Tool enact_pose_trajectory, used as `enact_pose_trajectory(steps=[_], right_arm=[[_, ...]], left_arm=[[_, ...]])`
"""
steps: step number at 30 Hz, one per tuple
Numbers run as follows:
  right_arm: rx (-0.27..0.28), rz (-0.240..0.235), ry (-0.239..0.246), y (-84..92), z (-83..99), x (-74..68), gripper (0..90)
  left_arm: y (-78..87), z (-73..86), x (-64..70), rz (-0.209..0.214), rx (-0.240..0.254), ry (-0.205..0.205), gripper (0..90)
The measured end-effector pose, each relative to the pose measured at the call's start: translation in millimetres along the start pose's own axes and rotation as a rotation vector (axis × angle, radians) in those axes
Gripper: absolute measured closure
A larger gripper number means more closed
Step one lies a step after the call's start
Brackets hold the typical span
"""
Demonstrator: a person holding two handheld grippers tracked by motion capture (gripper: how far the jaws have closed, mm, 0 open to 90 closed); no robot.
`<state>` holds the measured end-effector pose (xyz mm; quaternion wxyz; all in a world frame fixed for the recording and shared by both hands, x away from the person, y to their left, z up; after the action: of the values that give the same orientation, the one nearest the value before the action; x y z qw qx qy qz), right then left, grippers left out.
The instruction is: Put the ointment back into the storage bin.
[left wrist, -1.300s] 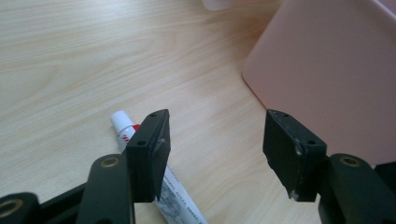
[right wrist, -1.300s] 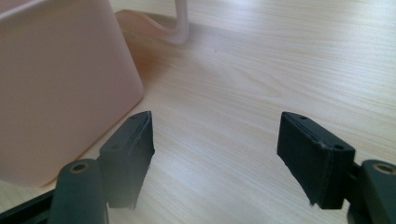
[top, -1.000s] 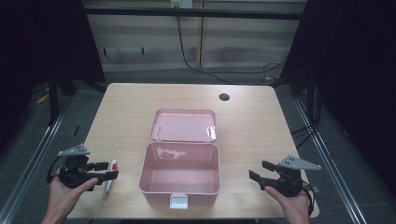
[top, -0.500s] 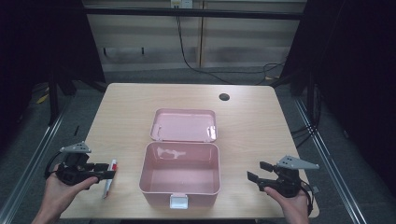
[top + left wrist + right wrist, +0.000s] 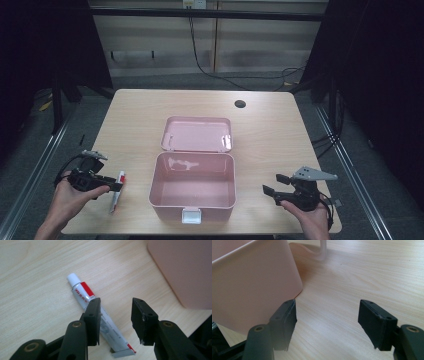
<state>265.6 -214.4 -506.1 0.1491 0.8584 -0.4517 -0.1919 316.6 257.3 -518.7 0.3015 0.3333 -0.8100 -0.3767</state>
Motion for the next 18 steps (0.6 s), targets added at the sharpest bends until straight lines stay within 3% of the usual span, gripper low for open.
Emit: enact_pose_trajectory(steps=[8, 18], right_arm=[[-0.009, -0.007, 0.007, -1.0, 1.1, -1.2, 31.2], [-0.014, -0.013, 0.004, -2.5, 2.0, -1.4, 31.0]], left_arm=[[-14.3, 1.7, -6.9, -0.04, -0.133, -0.003, 58.5], [-24.3, 2.9, -12.2, -0.059, -0.183, -0.009, 60.1]])
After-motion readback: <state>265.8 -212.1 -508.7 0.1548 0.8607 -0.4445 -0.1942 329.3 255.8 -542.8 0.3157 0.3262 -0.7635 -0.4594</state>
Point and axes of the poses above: each handheld gripper's, and its own axes: y roughly backward along the jaws, z roughly out of its underside, x roughly to its right, the point moved 10 cm from there along -y, roughly forward along the jaws, and after that the axes turned 9 degrees about x, right-handed, at the moved point
